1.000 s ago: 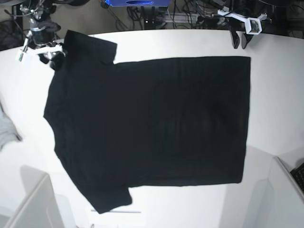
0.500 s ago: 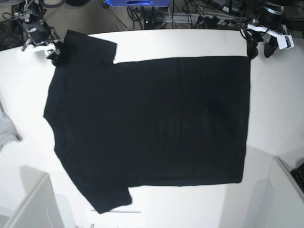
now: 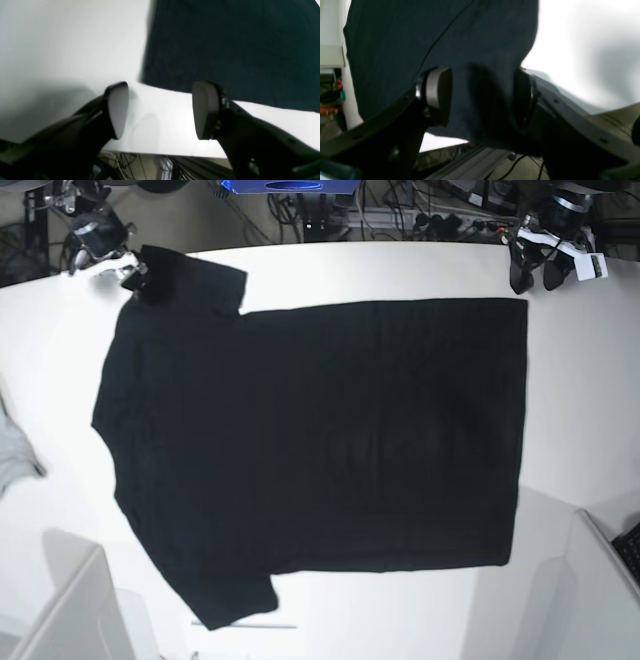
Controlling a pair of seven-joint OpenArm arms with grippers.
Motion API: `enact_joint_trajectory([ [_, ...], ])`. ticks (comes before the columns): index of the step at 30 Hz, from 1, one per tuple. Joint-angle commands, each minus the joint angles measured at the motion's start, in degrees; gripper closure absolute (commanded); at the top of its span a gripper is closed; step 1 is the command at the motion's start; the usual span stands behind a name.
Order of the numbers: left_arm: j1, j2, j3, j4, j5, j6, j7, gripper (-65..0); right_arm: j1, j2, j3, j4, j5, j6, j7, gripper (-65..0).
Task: Fold the T-shirt properly
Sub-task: 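Lower both grippers onto the shirt's shoulder corners and close them, then lift the shoulder corners with both grippers and drag the shirt toward the arms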
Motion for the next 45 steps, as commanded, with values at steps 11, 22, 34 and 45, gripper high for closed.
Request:
enact_joint_trajectory([
  [11,-4.2,-0.5,-0.5,-5.5,-1.2,-0.4,-1.1,-39.0,1.7,0.7,-0.5,-5.2,0.0,1.0,-0.8,-3.0],
  [22,-13.4,1.1,-3.3,-12.0,-1.2,-0.4,12.5,-39.0,1.6,0.7,-0.5,-5.2,0.0,1.0,-0.8,0.0],
  [34,-16.6,2.3,-3.3,-12.1,-1.2,-0.4,16.7,-20.7,1.6,1.4,-0.4,-5.2,-0.1,1.0,-0.8,0.0],
  [45,-16.1,2.0,-3.5,-11.0,-1.1,-0.4,16.7,0.0,1.6,1.9,-0.3,-4.2,0.0,1.0,-0.8,0.0],
])
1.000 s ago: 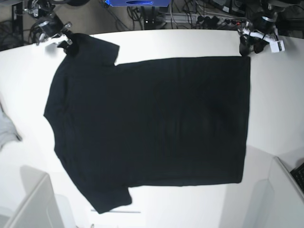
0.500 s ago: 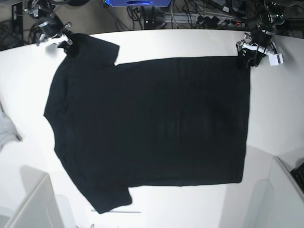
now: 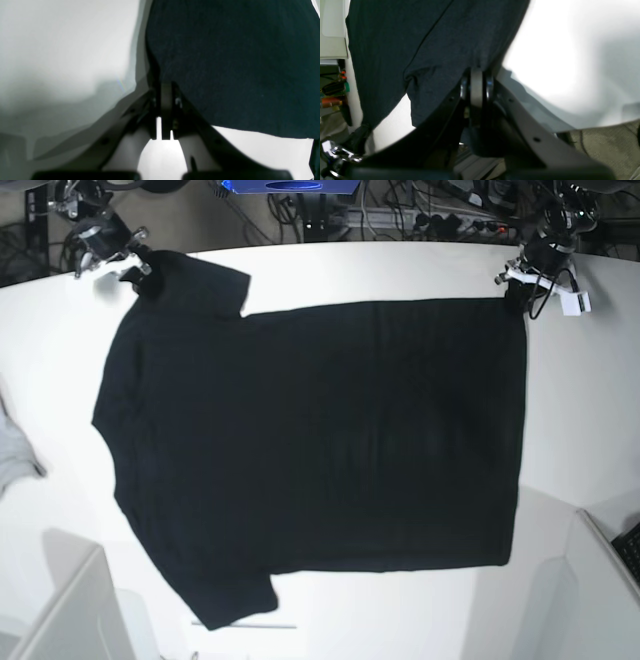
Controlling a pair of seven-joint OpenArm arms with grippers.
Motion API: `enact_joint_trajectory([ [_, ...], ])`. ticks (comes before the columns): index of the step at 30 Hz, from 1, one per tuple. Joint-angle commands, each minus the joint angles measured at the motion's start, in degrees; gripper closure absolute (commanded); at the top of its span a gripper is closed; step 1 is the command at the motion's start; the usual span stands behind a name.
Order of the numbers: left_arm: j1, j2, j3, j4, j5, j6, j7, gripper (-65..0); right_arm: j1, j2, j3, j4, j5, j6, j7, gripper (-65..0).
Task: Fold the T-shirt properly
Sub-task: 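Lift the shoulder corners with both grippers and drag the shirt toward the arms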
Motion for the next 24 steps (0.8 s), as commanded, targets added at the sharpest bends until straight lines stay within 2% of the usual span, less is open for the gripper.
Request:
enact_joint_trajectory([
  [1,0.6,-0.5,-0.4,1.4,0.5,0.0,0.3,0.0,-0.7,0.6,0.5,1.1,-0.2,-0.6,-0.2,0.0],
  [17,7.3,-0.7,-0.7,10.0,0.6,0.0,0.2,0.0,-6.5,0.1,2.4,9.7,-0.2,-0.8,-0.2,0.0],
  [24,7.3,-0.6,-0.4,15.6,0.5,0.1,0.2,0.0,-5.3,0.6,2.6,13.2,-0.2,-1.0,-0.2,0.0],
])
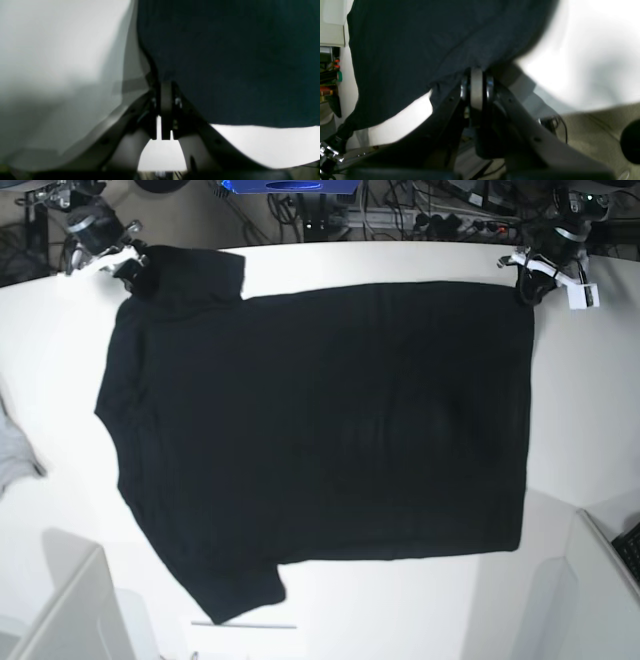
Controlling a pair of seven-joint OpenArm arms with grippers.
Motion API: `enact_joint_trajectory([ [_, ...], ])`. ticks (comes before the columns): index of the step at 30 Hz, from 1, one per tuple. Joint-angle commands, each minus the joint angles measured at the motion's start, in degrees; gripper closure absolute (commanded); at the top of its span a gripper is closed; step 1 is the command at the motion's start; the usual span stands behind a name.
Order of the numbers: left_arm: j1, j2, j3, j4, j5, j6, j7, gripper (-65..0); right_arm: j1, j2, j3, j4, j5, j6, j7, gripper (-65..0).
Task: Fold the T-shirt properly
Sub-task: 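Lift the shoulder corners with both grippers and drag the shirt toward the arms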
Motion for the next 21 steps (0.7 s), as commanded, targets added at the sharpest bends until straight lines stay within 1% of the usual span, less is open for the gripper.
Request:
enact_joint_trajectory([
  [1,0.3,-0.4,-0.1,2.2,-0.9,-0.4,-0.9,0.0,0.3,0.8,0.4,1.0,1.0,0.4,0.8,0.0],
  [5,-0.6,-0.3,0.0,5.1,-1.1,-0.3,-0.8,0.0,2.2,0.9,0.3,1.2,1.0,0.3,-0.1,0.0],
  [9,-1.1,-0.3,0.0,6.2,-1.1,-0.3,-0.8,0.0,4.8,0.8,2.1,3.0,1.0,-1.3,-5.0,0.0],
  [14,-2.2,-0.3,0.0,6.1,-1.1,-0.3,-0.8,0.0,8.7,0.7,4.5,3.9,1.0,-1.5,-8.8,0.0],
  [17,-3.7,-0.3,0.0,6.1,-1.1,-0.1,-0.8,0.0,11.6,0.7,5.8,3.9,1.0,-1.5,-12.2,0.0],
  [18,-4.2,-0.3,0.0,6.1,-1.0,0.6,-0.8,0.0,12.5,0.7,6.2,3.9,1.0,-1.5,-13.5,0.0],
  [21,-5.6,-0.3,0.1,6.1,-1.2,4.4,-0.8,0.0,16.0,0.9,6.4,3.8,1.0,-1.5,-17.4,0.0],
])
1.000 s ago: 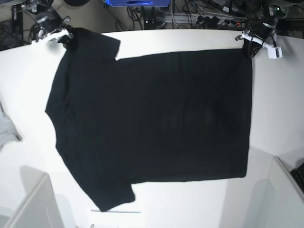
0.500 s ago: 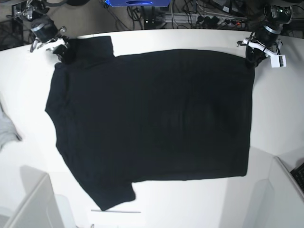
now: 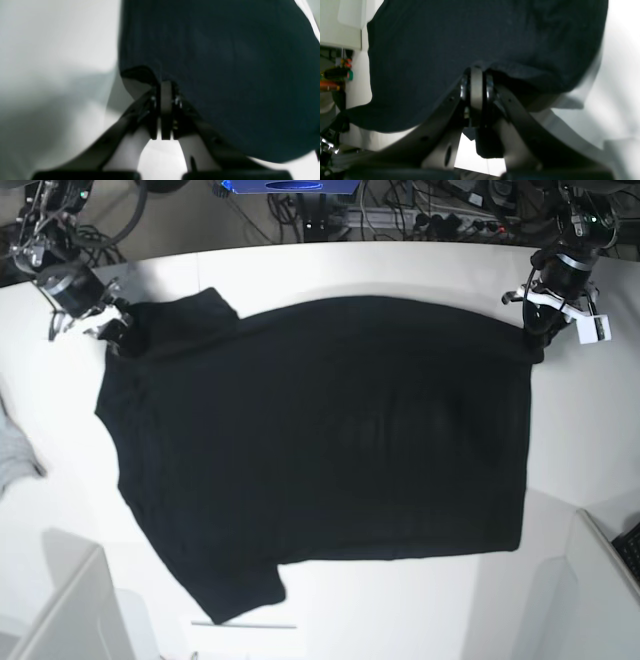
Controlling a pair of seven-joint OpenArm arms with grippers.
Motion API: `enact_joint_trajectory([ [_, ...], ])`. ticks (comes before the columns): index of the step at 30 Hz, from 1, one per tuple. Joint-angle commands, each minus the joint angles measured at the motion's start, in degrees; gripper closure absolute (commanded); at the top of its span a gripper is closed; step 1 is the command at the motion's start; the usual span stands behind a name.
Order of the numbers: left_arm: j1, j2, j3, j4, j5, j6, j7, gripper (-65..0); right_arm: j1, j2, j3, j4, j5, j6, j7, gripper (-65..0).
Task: Fold the T-shirt properly
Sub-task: 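Lift the shoulder corners with both grippers and drag the shirt toward the arms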
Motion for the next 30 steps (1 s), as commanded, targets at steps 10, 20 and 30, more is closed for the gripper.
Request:
enact_joint_trajectory([
  [10,-4.5,-0.4,-0.3,0.6,-0.6,0.8,-1.2,0.0,11.9,0.7,-0.2,0.5,-0.6,-6.5,-6.4,0.0],
  [20,-12.8,-0.6,-0.4,-1.6,-0.5,5.5,7.1,0.0,22.4,-1.8,-0.3,-4.0,-11.7,-6.4,-12.2,0.0],
  [30,-16.6,-0.9,-0.4,-4.0,-0.5,8.9,7.3,0.0,29.9,-1.7,-6.8,-12.1,-16.6,-6.4,-11.5,0.0],
])
